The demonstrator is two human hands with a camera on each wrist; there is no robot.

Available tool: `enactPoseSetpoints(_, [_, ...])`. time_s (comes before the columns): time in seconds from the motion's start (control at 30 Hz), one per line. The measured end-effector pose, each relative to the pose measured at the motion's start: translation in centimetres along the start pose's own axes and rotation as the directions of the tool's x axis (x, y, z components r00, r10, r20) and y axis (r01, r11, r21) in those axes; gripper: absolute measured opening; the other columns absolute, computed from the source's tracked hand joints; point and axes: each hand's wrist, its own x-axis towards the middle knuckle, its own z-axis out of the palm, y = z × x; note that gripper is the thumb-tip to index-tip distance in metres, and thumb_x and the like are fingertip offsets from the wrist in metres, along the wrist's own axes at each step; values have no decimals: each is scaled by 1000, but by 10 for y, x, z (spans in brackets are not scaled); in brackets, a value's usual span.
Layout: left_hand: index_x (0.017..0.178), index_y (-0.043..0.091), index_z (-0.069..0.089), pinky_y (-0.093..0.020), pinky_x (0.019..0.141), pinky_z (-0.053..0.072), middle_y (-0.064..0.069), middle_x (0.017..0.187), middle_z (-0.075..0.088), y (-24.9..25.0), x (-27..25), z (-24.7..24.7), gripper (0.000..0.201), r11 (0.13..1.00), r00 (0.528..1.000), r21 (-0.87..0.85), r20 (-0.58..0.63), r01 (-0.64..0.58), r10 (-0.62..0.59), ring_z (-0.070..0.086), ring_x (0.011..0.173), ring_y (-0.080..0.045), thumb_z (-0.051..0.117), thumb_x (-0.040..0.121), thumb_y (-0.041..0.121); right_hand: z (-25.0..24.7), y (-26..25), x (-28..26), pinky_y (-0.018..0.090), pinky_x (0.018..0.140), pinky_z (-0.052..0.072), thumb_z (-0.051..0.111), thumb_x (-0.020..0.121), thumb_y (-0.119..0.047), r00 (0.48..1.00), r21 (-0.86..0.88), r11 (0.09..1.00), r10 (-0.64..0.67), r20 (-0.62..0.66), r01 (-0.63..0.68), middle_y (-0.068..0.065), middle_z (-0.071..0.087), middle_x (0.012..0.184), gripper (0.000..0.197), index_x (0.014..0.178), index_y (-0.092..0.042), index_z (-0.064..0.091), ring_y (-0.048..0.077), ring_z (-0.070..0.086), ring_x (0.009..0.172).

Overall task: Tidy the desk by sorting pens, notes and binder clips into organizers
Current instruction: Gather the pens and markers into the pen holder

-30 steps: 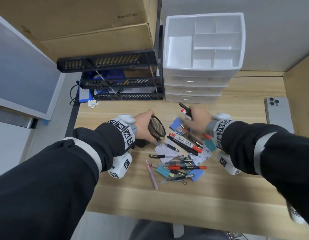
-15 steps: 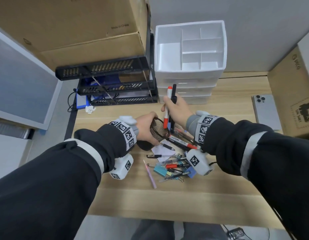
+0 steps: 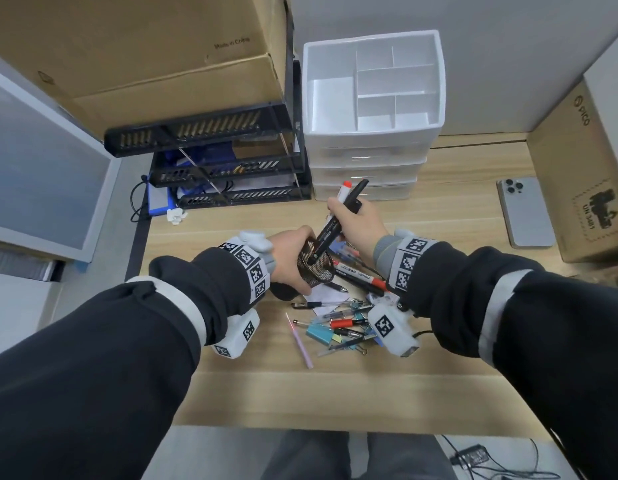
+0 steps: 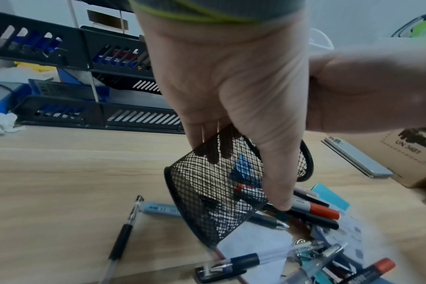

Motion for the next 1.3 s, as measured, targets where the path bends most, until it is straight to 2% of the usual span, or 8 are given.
enactPoseSetpoints(0.2, [128, 19, 41, -37, 81, 55, 2, 106, 61, -1, -1, -3, 99, 998, 994, -70, -110, -8, 0, 61, 94, -18, 94, 48, 42, 1, 21, -9, 41, 82, 60, 73, 88, -23, 996, -164, 985, 64, 57, -54, 16, 75, 93, 13, 89, -11, 69, 29, 74, 87])
enactPoseSetpoints(0.3, [131, 19, 39, -32, 78, 52, 2, 107, 60, -2, -2, -3, 102, 998, 990, -61, -140, -25, 16, 60, 94, -18, 94, 49, 42, -4, 25, -9, 33, 73, 61, 75, 85, -18, 987, -170, 984, 82, 135, -58, 16, 74, 93, 21, 101, -4, 71, 29, 73, 83])
enactPoseSetpoints(0.37, [131, 19, 39, -32, 78, 52, 2, 107, 61, -3, -4, -1, 101, 997, 988, -67, -151, -34, 24, 60, 94, -18, 94, 50, 40, -11, 20, -9, 26, 63, 53, 70, 89, -28, 973, -183, 979, 121, 198, -84, 12, 71, 94, 30, 108, -5, 69, 22, 65, 74])
enactPoseSetpoints(0.5, [133, 20, 38, -35, 83, 54, 3, 110, 61, -11, -7, 5, 102, 996, 988, -91, -153, -23, 8, 61, 96, -18, 94, 50, 40, -43, 18, 6, 37, 73, 54, 58, 96, -36, 985, -283, 948, 164, 54, -142, 7, 67, 103, 28, 108, -11, 62, 21, 60, 78])
enactPoseSetpoints(0.63, [134, 20, 38, -36, 83, 55, 4, 109, 61, -20, -9, 9, 103, 997, 992, -81, -129, 4, -14, 62, 95, -18, 94, 50, 42, -85, 44, 19, 36, 79, 57, 64, 85, -15, 995, -709, 699, 95, -36, -93, 5, 70, 97, 13, 98, -13, 63, 24, 68, 86])
enactPoseSetpoints(0.77, [134, 20, 38, -36, 84, 55, 4, 109, 61, -28, -11, 14, 101, 997, 994, -79, -112, 9, -18, 62, 95, -18, 93, 52, 40, -84, 56, 12, 33, 77, 55, 78, 75, -27, 984, -832, 554, 139, 110, 15, -1, 69, 93, 32, 100, -17, 61, 20, 66, 87])
enactPoseSetpoints(0.93, [136, 18, 37, -28, 79, 50, 6, 108, 57, -30, -11, 17, 102, 996, 995, -85, -104, 1, -9, 60, 97, -17, 94, 54, 38, -62, 64, 10, 33, 75, 53, 77, 72, -29, 964, -936, 313, 151, 217, 162, 1, 64, 99, 43, 108, -17, 58, 23, 61, 88])
enactPoseSetpoints(1.3, [135, 19, 38, -33, 85, 54, 5, 111, 59, -38, -12, 23, 110, 995, 995, -97, -89, 25, -34, 59, 98, -15, 94, 47, 51, -51, 67, 10, 37, 68, 56, 63, 79, -26, 948, -964, 112, 186, 259, 242, 2, 60, 84, 25, 98, -18, 50, 25, 61, 73])
